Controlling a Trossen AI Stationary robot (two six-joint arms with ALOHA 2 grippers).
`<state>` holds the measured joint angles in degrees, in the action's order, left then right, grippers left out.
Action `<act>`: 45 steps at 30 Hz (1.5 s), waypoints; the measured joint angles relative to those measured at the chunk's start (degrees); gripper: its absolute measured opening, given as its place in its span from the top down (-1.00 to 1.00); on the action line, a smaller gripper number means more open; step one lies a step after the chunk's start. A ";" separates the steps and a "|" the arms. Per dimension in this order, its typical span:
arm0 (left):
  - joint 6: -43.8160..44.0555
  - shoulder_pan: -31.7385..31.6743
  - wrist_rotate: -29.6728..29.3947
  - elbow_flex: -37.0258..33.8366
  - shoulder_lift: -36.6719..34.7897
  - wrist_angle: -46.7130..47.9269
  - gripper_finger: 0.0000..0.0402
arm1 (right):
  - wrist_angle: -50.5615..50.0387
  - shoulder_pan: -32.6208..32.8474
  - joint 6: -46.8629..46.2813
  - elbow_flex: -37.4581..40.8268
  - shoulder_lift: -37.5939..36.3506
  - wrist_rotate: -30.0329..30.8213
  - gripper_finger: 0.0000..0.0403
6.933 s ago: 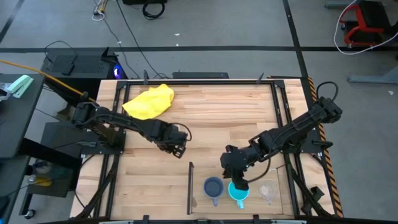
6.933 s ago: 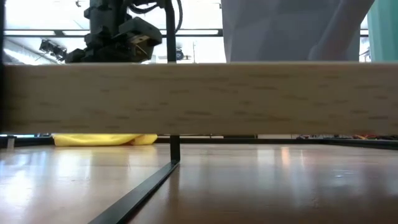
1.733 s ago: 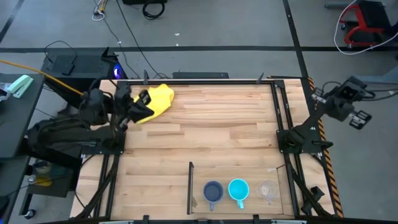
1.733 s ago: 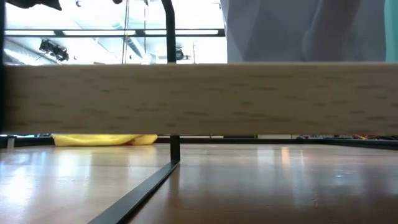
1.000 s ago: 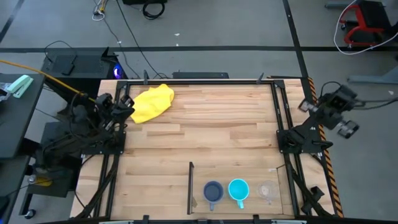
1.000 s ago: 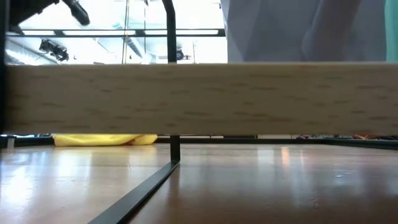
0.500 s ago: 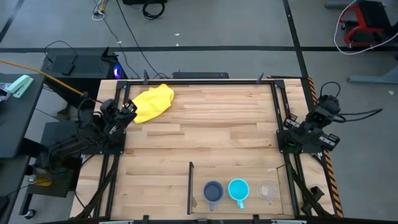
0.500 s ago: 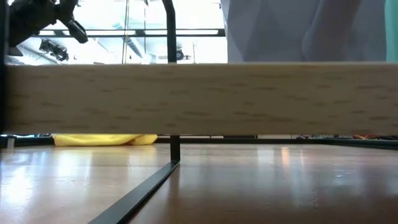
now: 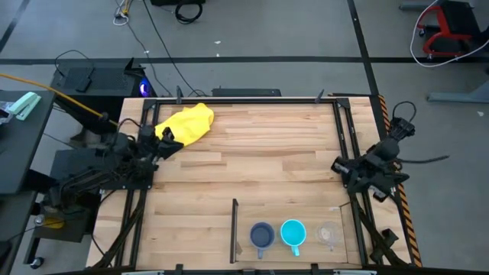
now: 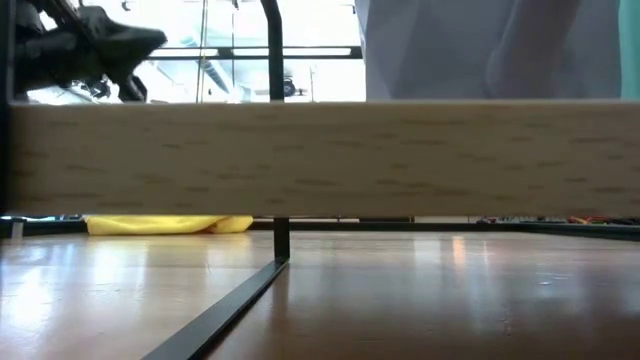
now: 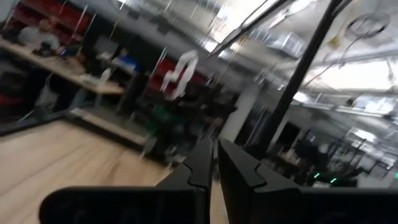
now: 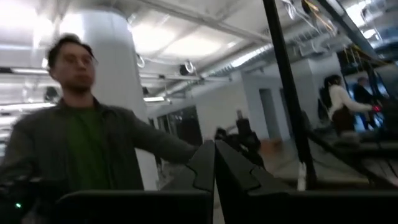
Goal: Stack small to large cups/mugs on shelf
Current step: Return to Home Position
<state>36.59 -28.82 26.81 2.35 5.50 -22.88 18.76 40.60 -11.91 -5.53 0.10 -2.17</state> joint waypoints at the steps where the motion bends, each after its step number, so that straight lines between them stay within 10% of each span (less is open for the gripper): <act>1: -1.13 0.00 0.03 0.00 0.02 1.80 0.83 | -0.36 0.00 -0.12 1.00 -0.01 0.48 0.91; 10: -3.44 0.00 0.02 0.00 0.11 16.58 0.81 | -8.63 0.00 0.78 4.66 0.15 5.86 0.91; 20: -25.39 0.00 -0.02 0.09 0.10 23.31 0.86 | -18.07 0.01 2.96 4.38 0.49 6.33 0.91; 45: -23.29 0.02 -0.02 0.09 0.11 23.33 0.85 | -18.34 0.02 -1.44 4.47 0.55 6.23 0.91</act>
<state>13.30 -28.80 26.79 2.44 5.61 0.45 0.43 40.62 -13.34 -1.06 0.64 4.05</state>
